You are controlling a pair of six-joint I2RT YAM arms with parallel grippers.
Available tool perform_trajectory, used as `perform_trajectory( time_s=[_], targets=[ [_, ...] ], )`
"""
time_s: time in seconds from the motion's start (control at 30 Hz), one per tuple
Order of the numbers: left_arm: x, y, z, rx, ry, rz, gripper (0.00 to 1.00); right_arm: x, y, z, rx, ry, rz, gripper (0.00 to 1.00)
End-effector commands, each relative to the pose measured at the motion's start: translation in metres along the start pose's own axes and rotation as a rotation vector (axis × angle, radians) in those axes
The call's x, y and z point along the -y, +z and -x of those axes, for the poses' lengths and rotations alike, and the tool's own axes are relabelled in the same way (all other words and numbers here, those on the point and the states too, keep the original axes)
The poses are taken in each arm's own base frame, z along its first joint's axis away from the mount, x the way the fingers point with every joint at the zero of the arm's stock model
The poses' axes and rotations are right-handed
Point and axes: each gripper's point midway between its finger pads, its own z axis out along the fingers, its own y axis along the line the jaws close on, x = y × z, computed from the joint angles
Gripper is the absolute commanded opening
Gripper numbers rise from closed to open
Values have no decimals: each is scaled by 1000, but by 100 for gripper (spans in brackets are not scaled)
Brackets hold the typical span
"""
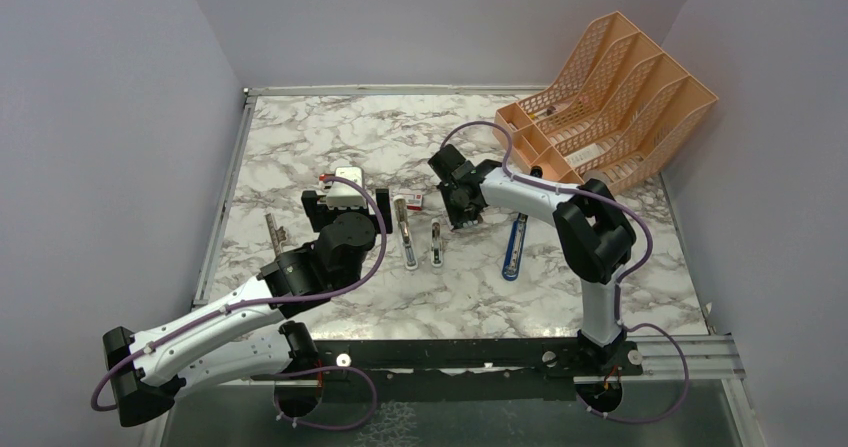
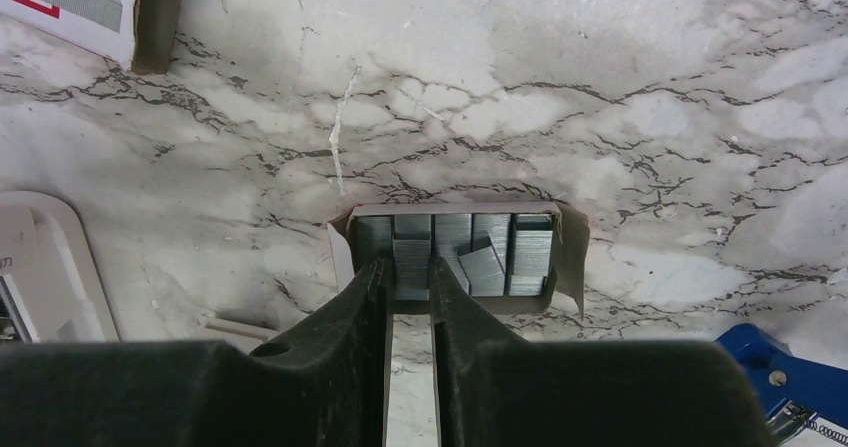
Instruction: Load the staples into the stapler
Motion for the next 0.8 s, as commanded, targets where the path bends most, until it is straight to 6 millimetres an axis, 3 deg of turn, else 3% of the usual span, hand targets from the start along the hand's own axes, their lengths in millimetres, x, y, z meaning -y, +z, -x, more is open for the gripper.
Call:
perform_trajectory(
  time_s=[0.0,0.27,0.6,0.77],
  targets=[
    [0,-1,6,10,-17,0,99,-2,-21,14,50,23,7,22],
    [0,-1,6,10,-18,-2,99,5,-43,2,64,53,18,21],
    [2,0,5,4,-14,-5,99,6,-49,-63,-40,103,66,22],
    [3,0,4,3,-15,-6,99,6,-41,-89,-91,109,59,22]
  ],
)
